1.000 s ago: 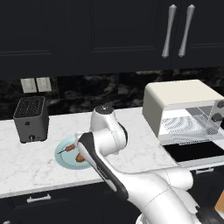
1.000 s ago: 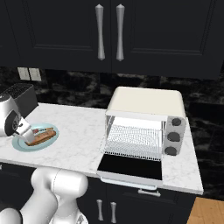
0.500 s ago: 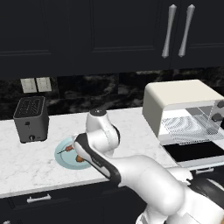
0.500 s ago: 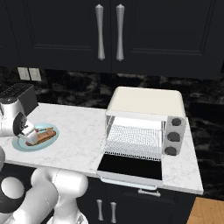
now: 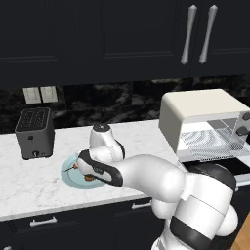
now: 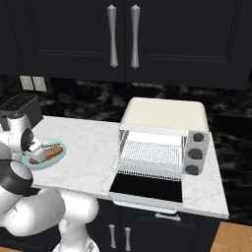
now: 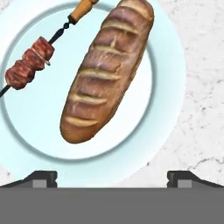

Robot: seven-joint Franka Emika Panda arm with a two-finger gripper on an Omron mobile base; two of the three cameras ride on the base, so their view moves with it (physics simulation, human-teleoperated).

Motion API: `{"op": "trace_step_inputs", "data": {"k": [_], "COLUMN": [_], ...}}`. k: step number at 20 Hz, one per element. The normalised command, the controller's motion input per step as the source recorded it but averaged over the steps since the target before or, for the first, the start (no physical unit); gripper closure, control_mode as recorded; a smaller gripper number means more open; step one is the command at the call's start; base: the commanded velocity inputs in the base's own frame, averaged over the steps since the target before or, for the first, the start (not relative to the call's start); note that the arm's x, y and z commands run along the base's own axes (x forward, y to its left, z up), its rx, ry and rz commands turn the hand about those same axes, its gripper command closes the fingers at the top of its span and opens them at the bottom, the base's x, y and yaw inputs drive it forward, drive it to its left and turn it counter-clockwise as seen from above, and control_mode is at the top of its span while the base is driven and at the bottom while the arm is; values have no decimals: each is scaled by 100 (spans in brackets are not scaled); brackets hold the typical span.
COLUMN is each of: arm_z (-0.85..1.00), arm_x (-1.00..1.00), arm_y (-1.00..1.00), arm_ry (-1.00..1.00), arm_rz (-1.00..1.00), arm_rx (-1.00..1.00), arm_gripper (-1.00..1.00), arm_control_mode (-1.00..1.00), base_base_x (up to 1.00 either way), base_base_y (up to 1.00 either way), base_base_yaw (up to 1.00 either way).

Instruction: Pick up the kebab skewer and baguette bread, and place them inside the toaster oven. Close the toaster oven door and start by setting the timer.

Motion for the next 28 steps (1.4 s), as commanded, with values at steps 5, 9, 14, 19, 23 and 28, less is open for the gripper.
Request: {"op": "trace_step_inputs", "data": {"k": [5, 9, 14, 19, 23, 28], "arm_z": [-21, -22, -16, -14, -22, -19], "arm_x": [23, 15, 23, 19, 6, 0], "arm_y": [22, 10, 1, 0, 1, 0], "arm_ry": [0, 0, 0, 2, 4, 3], "arm_rz": [0, 0, 0, 0, -1, -4], "arm_rx": [-7, -6, -1, 0, 0, 0], "arm_gripper": [-100, -100, -100, -100, -100, -100], "arm_control_mode": [-100, -100, -100, -100, -100, -100], "base_base_x": [0, 0, 0, 0, 0, 0], "base_base_y": [0, 0, 0, 0, 0, 0], "base_base_yaw": [0, 0, 0, 0, 0, 0]}}
